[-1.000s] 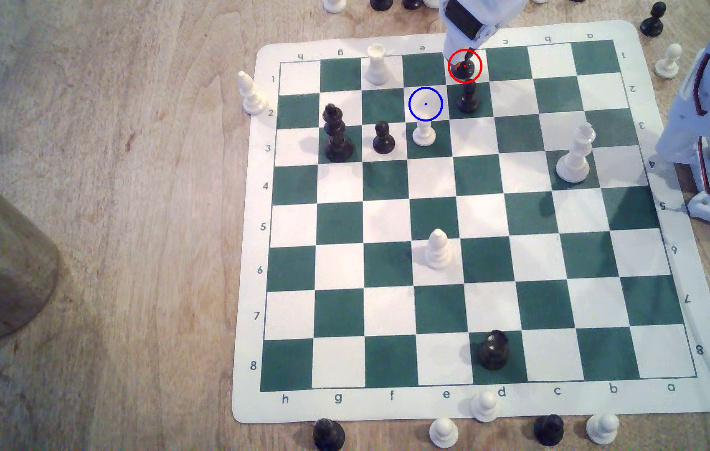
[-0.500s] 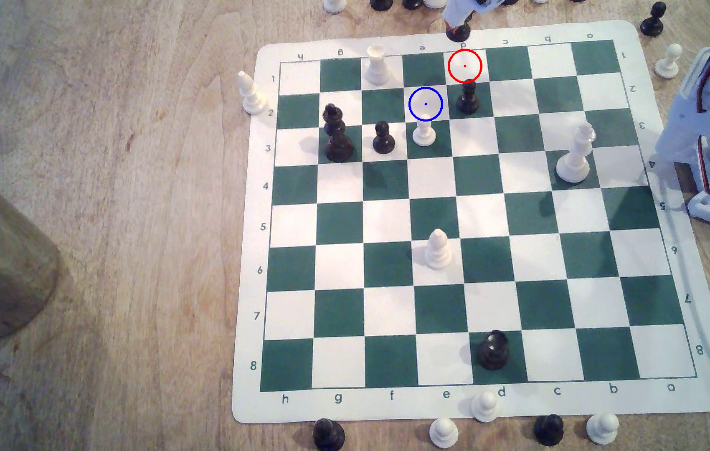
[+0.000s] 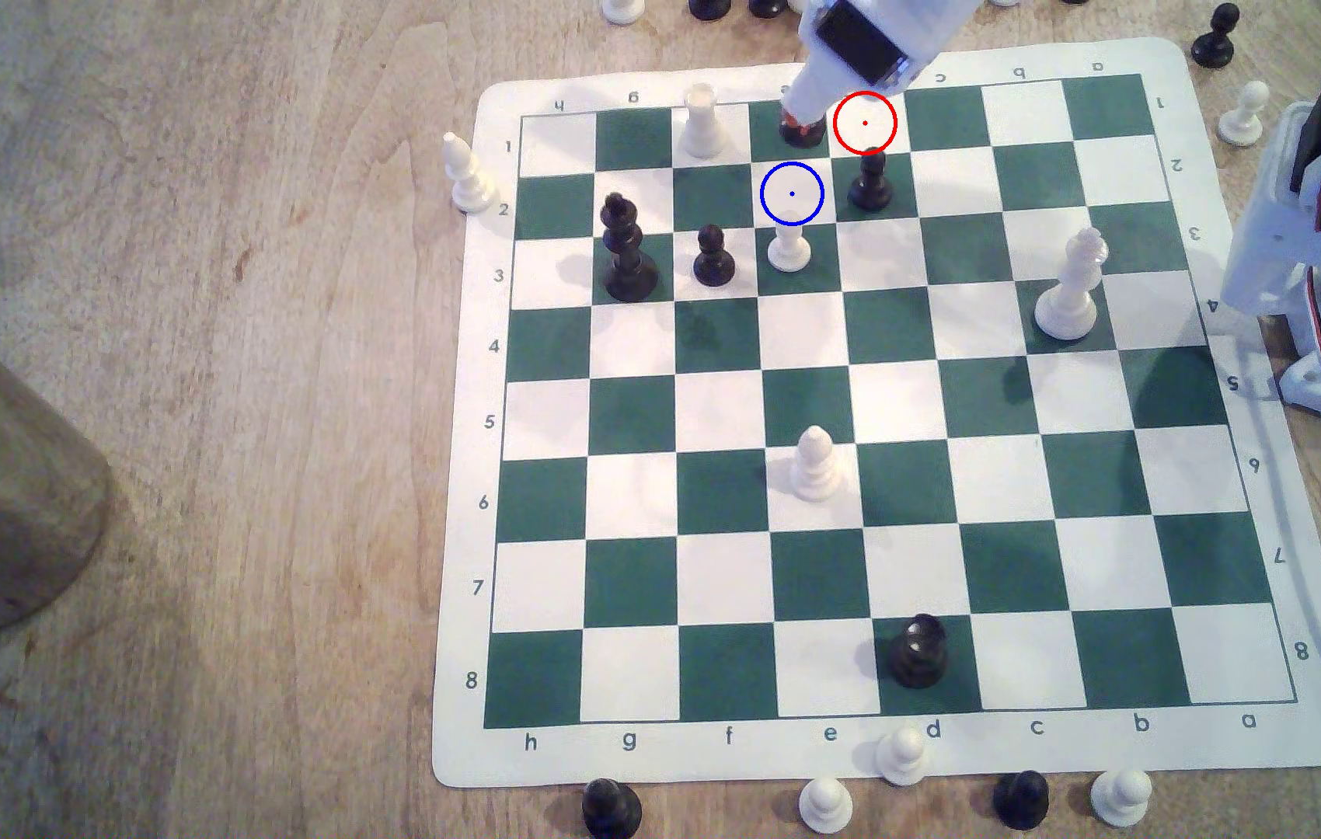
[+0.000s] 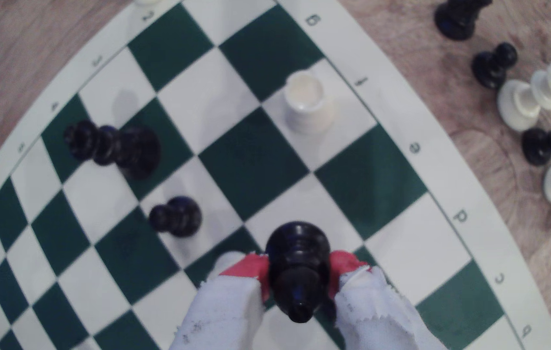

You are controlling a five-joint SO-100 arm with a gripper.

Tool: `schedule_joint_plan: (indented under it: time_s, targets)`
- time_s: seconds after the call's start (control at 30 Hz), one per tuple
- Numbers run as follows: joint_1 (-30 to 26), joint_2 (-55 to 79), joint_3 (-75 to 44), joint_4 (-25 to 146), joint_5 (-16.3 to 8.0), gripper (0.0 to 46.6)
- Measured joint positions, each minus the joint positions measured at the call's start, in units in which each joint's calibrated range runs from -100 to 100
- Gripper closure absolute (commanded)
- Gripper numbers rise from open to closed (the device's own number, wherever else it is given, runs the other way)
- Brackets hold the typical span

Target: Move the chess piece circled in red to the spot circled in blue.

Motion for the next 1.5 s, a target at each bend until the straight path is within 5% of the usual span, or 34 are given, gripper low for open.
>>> schedule_joint_plan:
  time_s: [1.1,1.5]
  targets:
    - [-0.4,12.0,0.5,-7.5,0.4,42.3]
    - [-0.4,12.2,0.5,-7.7,0.4,37.3]
